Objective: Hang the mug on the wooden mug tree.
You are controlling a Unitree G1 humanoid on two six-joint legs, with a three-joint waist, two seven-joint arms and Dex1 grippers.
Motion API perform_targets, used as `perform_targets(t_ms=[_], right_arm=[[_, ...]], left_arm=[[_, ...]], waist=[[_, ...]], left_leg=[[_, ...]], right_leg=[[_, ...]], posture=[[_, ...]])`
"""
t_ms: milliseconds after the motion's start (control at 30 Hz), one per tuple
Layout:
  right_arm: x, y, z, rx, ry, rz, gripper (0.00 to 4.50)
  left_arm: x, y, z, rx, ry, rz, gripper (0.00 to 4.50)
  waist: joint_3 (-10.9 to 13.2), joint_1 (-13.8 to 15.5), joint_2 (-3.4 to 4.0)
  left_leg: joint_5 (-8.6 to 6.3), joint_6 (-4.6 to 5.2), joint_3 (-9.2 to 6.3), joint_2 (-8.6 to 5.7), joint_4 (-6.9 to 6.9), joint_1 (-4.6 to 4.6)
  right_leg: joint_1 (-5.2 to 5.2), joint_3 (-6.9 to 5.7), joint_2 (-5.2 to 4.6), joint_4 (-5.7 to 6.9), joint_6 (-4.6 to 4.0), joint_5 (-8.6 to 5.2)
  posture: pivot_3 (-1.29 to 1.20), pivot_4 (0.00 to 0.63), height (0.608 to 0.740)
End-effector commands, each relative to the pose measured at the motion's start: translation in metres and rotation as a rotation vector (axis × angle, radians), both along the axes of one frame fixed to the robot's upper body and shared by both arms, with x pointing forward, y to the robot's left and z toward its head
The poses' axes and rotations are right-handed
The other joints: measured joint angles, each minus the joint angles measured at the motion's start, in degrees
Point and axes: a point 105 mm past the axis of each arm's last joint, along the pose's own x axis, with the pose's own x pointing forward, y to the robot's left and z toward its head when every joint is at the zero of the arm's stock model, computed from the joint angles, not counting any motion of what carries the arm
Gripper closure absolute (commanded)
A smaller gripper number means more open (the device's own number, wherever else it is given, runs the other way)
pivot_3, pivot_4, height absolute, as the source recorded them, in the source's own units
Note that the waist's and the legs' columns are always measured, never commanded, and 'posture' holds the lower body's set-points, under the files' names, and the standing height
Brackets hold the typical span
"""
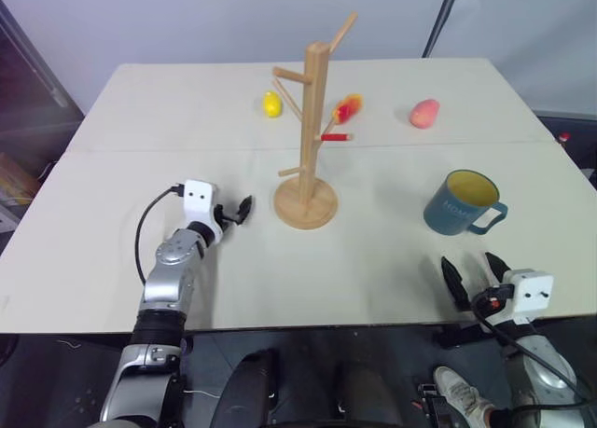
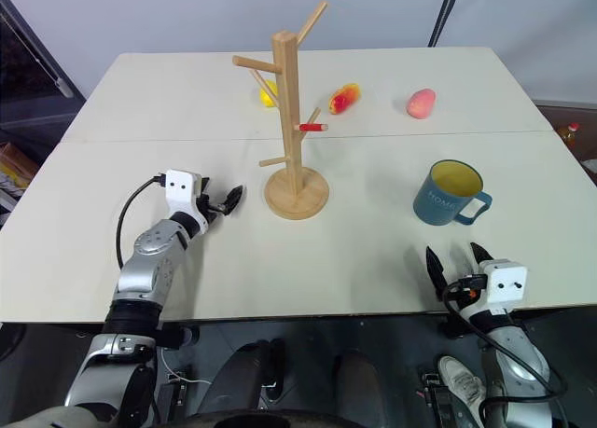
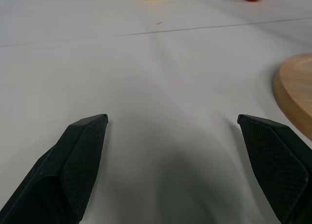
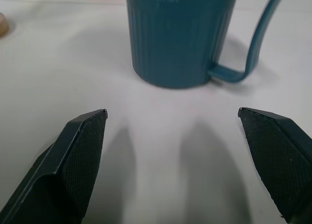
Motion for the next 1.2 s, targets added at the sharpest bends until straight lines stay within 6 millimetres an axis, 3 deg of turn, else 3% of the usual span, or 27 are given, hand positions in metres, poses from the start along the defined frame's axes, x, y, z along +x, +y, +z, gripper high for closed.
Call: perform_targets(t_ms=[33, 433, 667, 833, 1033, 1200], right_arm=[[-0.001, -0.004, 0.004, -0.008, -0.034, -0.010, 0.03], [0.003, -0.003, 0.010, -0.020, -0.044, 0.001, 0.03], [0.007, -0.002, 0.019, -0.012, -0.044, -0.010, 0.03], [0.009, -0.006, 0.022, 0.001, -0.038, -0.048, 0.03], [0.007, -0.011, 0.025, -0.002, -0.046, -0.076, 0.03], [0.007, -0.022, 0.029, -0.010, -0.070, -0.127, 0.03]], left_arm=[[-0.002, -0.004, 0.013, 0.023, -0.048, -0.025, 0.00], [-0.007, -0.001, 0.008, -0.009, -0.031, -0.010, 0.00], [-0.024, -0.010, 0.022, -0.053, -0.093, -0.143, 0.00], [-0.045, -0.026, 0.029, -0.046, -0.108, -0.354, 0.00], [-0.099, -0.066, 0.037, -0.040, -0.073, -0.794, 0.00], [-0.118, -0.081, 0.039, -0.009, -0.048, -0.956, 0.00]], waist=[[-0.01, -0.01, -0.01], [-0.01, -0.02, 0.00], [-0.02, 0.01, 0.01], [-0.04, -0.03, 0.05], [-0.06, -0.06, 0.09], [-0.11, -0.09, 0.18]], left_leg=[[0.00, 0.00, 0.00, 0.00, 0.00, 0.00], [0.00, 0.00, 0.00, 0.00, 0.00, 0.00], [0.00, 0.00, -0.01, 0.01, 0.00, 0.00], [0.00, 0.00, 0.00, 0.01, -0.02, 0.00], [0.00, 0.00, 0.00, 0.01, -0.02, -0.01], [0.00, 0.00, 0.00, 0.02, -0.04, 0.00]], right_leg=[[0.00, 0.00, -0.01, 0.00, 0.00, 0.00], [-0.01, 0.00, -0.06, 0.00, 0.00, 0.00], [0.00, 0.00, -0.11, 0.00, -0.01, -0.01], [-0.02, 0.04, -0.14, -0.01, -0.03, -0.02], [0.01, 0.11, -0.19, -0.07, -0.21, -0.11], [0.00, 0.12, -0.19, -0.07, -0.25, -0.13]], posture=[[0.00, 0.150, 0.740], [0.00, 0.150, 0.740], [0.00, 0.150, 0.740], [0.00, 0.150, 0.740], [0.00, 0.150, 0.740], [0.00, 0.150, 0.740]])
